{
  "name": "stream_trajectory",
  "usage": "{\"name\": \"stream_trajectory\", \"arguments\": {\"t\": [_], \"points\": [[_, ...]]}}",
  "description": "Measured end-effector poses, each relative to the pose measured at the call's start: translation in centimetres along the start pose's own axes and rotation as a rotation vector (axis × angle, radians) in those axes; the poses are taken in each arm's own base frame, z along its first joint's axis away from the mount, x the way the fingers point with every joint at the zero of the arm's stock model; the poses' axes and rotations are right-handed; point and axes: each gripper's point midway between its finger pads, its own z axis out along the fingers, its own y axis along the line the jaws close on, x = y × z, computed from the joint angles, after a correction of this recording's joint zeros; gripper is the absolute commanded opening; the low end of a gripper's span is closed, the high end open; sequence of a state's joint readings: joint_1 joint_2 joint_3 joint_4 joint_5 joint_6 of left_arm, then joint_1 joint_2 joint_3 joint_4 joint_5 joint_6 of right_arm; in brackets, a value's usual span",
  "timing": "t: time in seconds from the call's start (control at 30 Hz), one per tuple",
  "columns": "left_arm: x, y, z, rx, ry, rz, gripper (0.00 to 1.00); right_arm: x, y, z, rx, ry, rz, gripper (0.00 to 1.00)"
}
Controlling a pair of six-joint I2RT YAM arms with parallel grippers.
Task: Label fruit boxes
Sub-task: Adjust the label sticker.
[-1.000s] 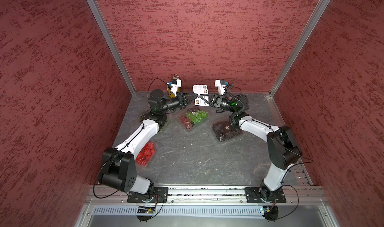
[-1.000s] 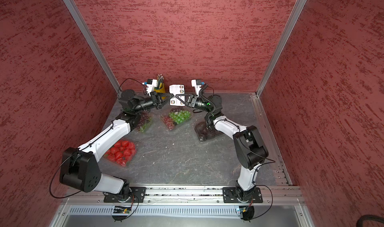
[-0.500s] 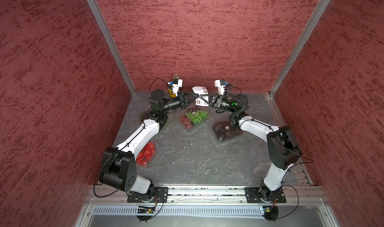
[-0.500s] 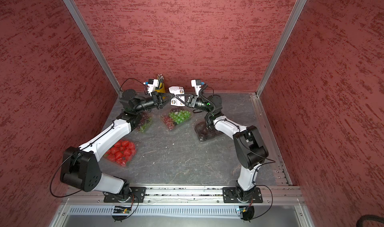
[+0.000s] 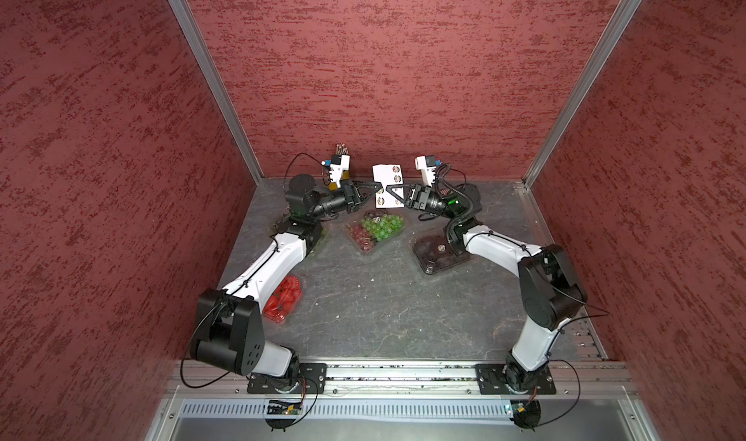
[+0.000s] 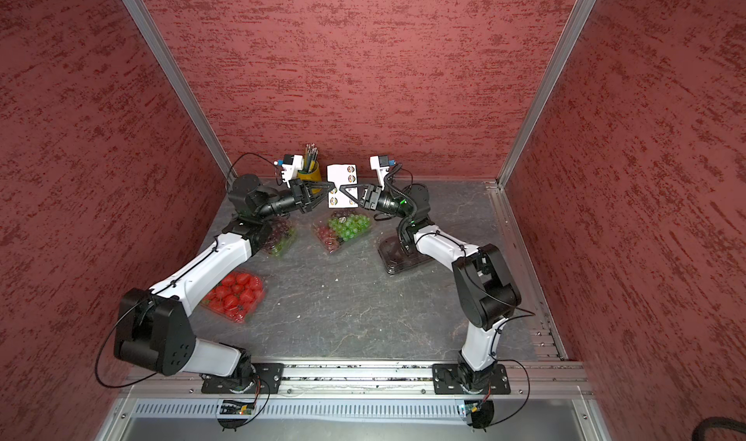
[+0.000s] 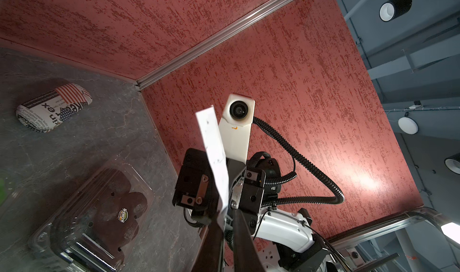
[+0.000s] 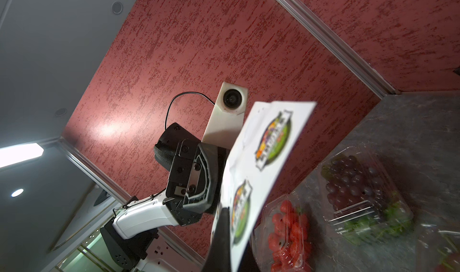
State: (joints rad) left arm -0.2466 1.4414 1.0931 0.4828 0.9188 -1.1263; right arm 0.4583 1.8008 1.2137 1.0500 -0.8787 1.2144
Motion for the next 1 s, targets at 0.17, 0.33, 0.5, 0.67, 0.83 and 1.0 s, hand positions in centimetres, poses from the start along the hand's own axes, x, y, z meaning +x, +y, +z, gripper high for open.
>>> {"name": "stream_trajectory", "arguments": {"t": [0.17,0.33,0.5,0.67,0.83,1.0], "points": [[0.1,0.5,-0.7,-0.019,-0.008,-0.015,0.13,0.0,0.0,0.0,0.000,0.001,0.001,0.00],[0.2,0.7,-0.8,-0.025,-0.007,-0.023,0.13,0.0,0.0,0.0,0.002,0.001,0.001,0.00],[0.6,0.6,-0.5,-0.020,0.004,-0.024,0.03,0.1,-0.1,0.0,0.002,0.001,0.001,0.00],[1.0,0.4,-0.1,-0.014,0.014,-0.022,0.00,0.1,-0.1,0.0,0.004,0.002,0.002,0.00],[1.0,0.0,0.3,-0.006,0.021,-0.016,0.00,0.1,-0.1,0.0,0.005,0.002,-0.002,0.00],[1.1,0.1,1.0,-0.003,0.033,-0.020,0.00,0.0,-0.2,0.0,0.006,-0.001,-0.005,0.00]]}}
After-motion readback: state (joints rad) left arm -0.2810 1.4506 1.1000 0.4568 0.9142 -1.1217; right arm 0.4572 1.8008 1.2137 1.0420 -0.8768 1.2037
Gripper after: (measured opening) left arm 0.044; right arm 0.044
